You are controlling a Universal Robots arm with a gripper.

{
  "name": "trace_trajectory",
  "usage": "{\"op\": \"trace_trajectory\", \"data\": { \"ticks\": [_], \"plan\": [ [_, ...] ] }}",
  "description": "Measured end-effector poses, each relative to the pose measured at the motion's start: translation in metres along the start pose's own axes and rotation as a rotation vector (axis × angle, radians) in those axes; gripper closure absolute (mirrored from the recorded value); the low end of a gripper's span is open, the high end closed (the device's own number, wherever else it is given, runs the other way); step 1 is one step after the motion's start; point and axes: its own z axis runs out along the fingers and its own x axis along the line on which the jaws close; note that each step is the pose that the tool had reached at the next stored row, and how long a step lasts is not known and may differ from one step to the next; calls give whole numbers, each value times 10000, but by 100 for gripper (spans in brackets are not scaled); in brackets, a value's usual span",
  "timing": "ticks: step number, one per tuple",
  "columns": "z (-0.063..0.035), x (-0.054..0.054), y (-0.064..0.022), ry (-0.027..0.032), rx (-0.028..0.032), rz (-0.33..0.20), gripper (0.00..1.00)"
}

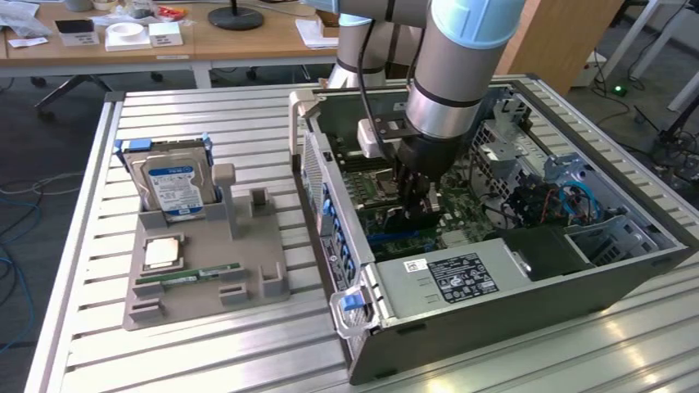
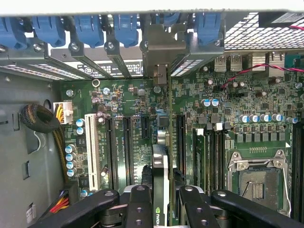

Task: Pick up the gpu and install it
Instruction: 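Insert the gpu into the slot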

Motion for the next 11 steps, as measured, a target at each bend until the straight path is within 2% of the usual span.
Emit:
{"op": "trace_trajectory", "data": {
  "ticks": [11],
  "plan": [
    [0, 0, 0, -1, 0, 0, 73]
  ]
}}
